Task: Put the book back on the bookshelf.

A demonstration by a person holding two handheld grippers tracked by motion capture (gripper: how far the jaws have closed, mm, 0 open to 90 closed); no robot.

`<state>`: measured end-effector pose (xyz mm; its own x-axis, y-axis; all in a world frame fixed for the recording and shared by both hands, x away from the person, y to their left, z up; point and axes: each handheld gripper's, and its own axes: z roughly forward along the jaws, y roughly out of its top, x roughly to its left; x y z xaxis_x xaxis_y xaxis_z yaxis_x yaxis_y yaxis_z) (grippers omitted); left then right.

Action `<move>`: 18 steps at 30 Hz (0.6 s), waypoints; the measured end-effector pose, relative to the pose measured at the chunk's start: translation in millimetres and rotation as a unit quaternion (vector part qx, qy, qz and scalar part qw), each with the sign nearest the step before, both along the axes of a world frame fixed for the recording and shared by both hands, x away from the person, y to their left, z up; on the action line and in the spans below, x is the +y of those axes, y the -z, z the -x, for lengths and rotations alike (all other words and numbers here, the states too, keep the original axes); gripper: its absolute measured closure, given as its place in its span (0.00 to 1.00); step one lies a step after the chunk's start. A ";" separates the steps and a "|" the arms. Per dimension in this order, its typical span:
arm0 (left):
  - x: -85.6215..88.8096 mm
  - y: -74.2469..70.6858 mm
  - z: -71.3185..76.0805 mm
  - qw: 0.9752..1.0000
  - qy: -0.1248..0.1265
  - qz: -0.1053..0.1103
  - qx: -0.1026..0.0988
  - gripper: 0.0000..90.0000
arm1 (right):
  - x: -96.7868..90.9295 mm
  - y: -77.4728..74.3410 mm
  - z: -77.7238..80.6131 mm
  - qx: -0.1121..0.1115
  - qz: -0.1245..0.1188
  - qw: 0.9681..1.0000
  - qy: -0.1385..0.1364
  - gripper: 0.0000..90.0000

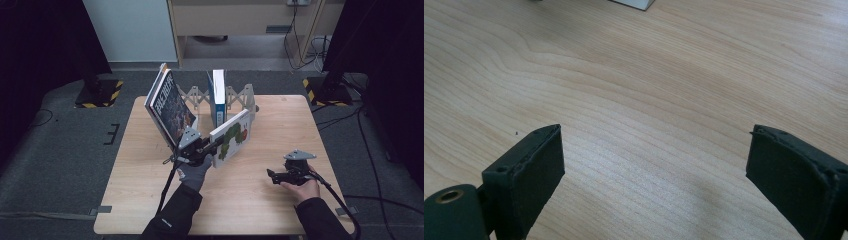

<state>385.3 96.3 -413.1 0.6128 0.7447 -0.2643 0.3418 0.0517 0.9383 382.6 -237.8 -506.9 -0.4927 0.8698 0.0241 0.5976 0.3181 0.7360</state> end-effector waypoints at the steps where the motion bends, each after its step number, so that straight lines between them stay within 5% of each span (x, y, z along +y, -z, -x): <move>1: -0.6 -0.2 -1.2 1.000 -0.001 0.000 -0.002 0.83 | -0.1 -0.1 0.0 0.000 0.000 1.000 0.000 0.10; 18: -23.2 -1.4 -27.8 0.997 -0.059 -0.014 -0.039 0.83 | -2.3 0.0 -2.3 -0.001 -0.003 1.000 -0.001 0.09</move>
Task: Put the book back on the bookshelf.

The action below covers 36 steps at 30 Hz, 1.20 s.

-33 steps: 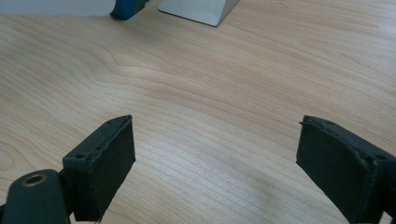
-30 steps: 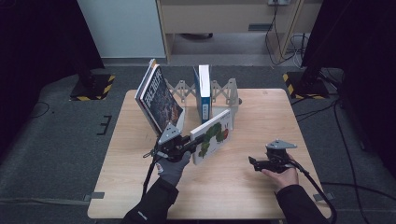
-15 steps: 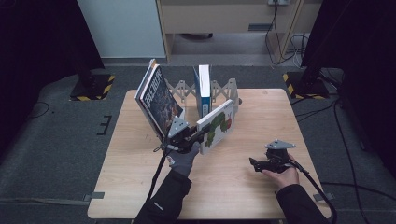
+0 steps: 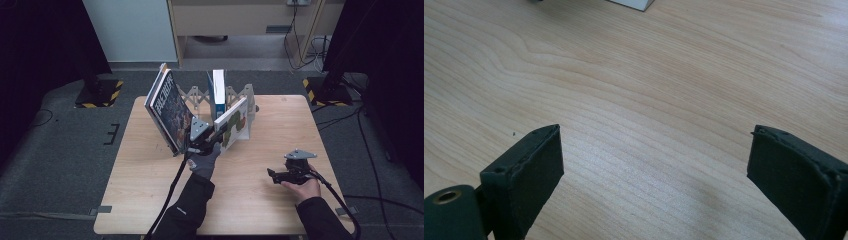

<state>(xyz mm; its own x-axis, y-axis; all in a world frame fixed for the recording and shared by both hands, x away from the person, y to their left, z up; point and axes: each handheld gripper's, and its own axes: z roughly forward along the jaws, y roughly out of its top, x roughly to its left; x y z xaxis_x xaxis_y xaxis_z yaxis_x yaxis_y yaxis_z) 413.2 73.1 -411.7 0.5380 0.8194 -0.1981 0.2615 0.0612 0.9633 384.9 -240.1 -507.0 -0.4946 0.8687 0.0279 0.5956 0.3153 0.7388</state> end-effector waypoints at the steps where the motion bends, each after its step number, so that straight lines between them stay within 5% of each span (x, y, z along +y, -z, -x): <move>1: -2.0 -0.2 -1.2 1.000 -0.003 0.000 -0.004 0.83 | -0.4 0.1 -0.4 -0.001 0.000 1.000 -0.001 0.09; 12: -23.3 1.8 -14.8 1.000 -0.019 -0.009 -0.014 0.83 | -0.7 0.2 -1.3 0.001 0.001 1.000 -0.003 0.09; 25: -27.6 19.9 -30.9 0.999 -0.032 0.002 0.003 0.83 | 0.2 1.4 -2.5 0.003 0.002 1.000 -0.005 0.09; 36: -35.3 26.5 -36.2 0.999 -0.040 -0.001 -0.005 0.83 | -0.5 1.3 -2.9 0.002 -0.001 1.000 -0.006 0.10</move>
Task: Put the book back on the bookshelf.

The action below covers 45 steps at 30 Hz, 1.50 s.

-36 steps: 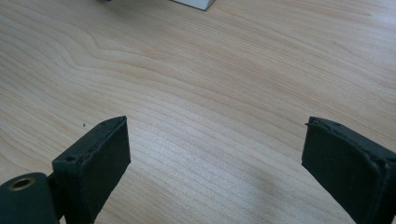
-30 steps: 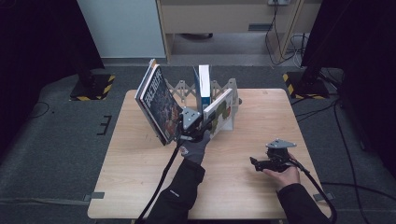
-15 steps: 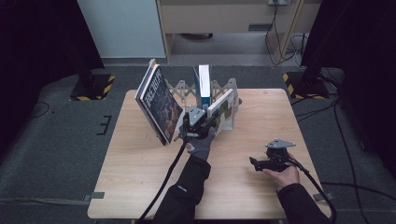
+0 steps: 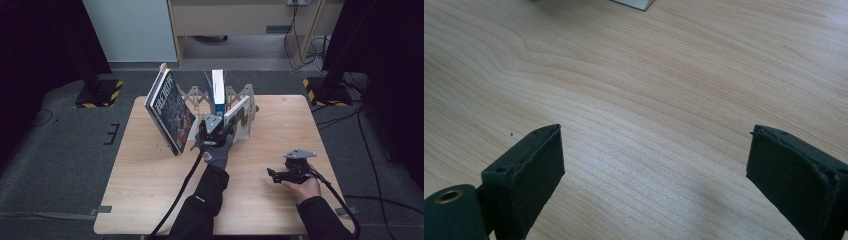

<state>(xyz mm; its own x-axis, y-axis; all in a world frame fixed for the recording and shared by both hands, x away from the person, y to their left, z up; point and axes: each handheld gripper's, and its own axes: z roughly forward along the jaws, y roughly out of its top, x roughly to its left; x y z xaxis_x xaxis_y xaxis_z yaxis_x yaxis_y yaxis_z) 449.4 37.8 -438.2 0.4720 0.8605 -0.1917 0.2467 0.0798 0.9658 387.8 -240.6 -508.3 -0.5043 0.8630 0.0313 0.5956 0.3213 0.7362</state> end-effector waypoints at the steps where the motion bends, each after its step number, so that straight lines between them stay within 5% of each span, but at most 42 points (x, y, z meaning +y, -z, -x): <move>1: -1.6 0.6 0.4 1.000 -0.002 -0.002 -0.001 0.83 | 0.0 -0.1 0.0 0.000 0.000 1.000 0.001 0.10; 26: -21.6 19.5 -12.9 0.999 -0.027 -0.018 0.003 0.82 | -0.3 0.7 0.5 -0.002 0.000 1.000 -0.002 0.11; 36: -22.4 25.9 -6.6 1.000 -0.022 -0.016 0.000 0.82 | 0.7 1.0 0.9 0.000 0.001 1.000 -0.002 0.11; 45: -19.8 37.1 10.3 0.999 0.002 -0.039 0.009 0.79 | 1.4 0.7 1.2 -0.001 0.005 1.000 -0.008 0.11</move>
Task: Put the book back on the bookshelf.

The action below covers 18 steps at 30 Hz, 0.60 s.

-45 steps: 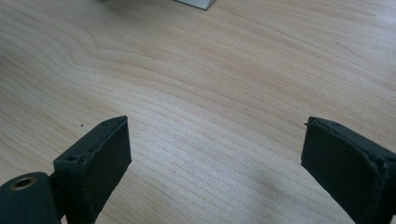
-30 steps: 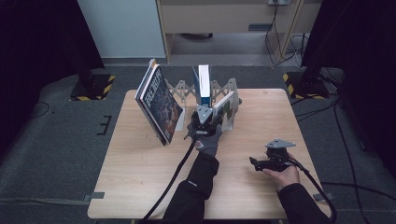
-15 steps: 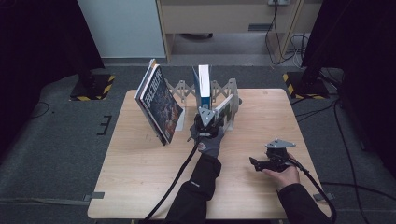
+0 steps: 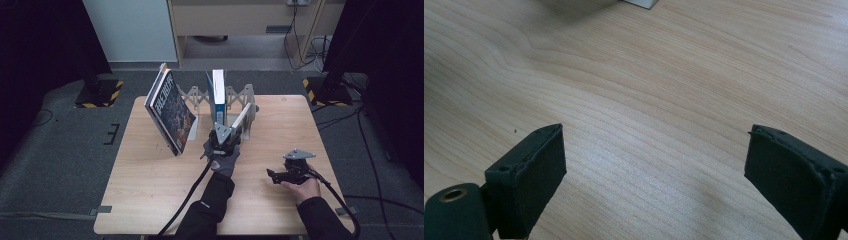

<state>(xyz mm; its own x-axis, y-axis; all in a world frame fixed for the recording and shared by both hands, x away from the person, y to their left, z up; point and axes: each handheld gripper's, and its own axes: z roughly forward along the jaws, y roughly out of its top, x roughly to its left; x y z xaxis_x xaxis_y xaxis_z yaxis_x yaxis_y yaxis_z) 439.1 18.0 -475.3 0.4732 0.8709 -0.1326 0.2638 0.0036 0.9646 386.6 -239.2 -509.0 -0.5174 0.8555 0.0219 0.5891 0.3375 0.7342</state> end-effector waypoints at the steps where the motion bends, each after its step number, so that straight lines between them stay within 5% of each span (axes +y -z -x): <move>1: 1.4 1.7 1.6 1.000 0.003 0.000 0.002 0.79 | 0.1 0.1 -0.1 0.000 0.000 1.000 0.000 0.11; 10: 8.1 13.9 10.1 0.999 0.028 0.001 0.024 0.76 | 1.3 1.1 -0.1 0.004 0.002 1.000 0.000 0.11; 18: 15.2 24.8 17.1 0.998 0.049 -0.018 0.036 0.75 | 0.8 1.3 -0.7 0.007 0.005 1.000 -0.001 0.11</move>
